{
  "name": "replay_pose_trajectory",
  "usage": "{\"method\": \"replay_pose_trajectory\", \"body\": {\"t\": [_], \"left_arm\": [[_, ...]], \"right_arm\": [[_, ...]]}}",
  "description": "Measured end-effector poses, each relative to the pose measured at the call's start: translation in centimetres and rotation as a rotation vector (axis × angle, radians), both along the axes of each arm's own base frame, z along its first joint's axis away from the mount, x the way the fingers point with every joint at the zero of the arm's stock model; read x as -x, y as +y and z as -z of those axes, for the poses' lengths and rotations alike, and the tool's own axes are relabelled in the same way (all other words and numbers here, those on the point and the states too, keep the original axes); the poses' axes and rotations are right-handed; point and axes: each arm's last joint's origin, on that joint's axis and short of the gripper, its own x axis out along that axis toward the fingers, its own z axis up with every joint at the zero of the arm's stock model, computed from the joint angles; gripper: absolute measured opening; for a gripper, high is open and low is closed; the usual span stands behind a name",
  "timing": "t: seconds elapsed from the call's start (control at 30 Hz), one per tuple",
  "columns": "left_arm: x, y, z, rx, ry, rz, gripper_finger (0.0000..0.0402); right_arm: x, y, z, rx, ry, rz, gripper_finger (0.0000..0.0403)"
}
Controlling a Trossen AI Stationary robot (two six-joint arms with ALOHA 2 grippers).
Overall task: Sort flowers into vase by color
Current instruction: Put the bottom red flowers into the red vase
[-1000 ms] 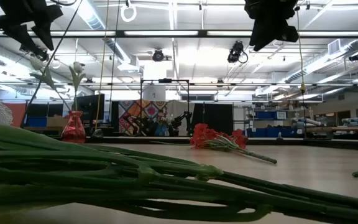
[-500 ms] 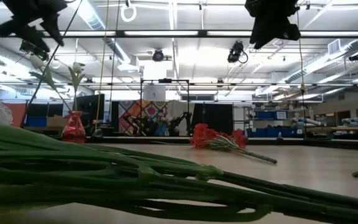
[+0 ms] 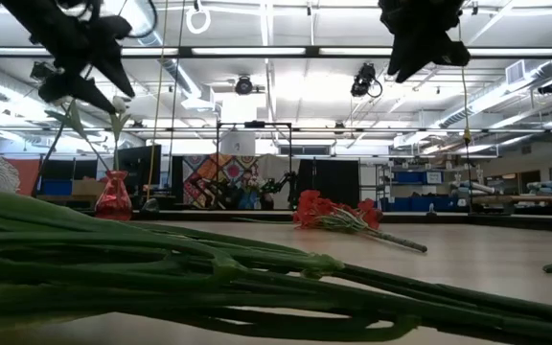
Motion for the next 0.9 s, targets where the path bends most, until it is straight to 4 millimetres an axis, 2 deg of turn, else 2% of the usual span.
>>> {"method": "replay_pose_trajectory", "body": {"t": [0.23, 0.43, 0.73, 0.9], "left_arm": [[-3.3, -1.0, 2.9, 0.072, 0.006, 0.133, 0.0247], [-5.3, -2.0, 3.8, 0.094, 0.038, 0.229, 0.0246], [-8.8, -4.3, 4.3, 0.05, -0.018, 0.42, 0.0246], [-10.4, -6.0, 4.3, -0.033, -0.065, 0.57, 0.0246]], "right_arm": [[0.2, 1.1, 2.9, -0.168, 0.072, 0.041, 0.0099], [0.2, 3.4, 4.4, -0.217, 0.087, 0.022, 0.0099], [-0.5, 8.8, 5.3, -0.253, -0.05, -0.179, 0.0099], [0.3, 12.4, 5.1, -0.253, -0.082, -0.277, 0.0099]]}}
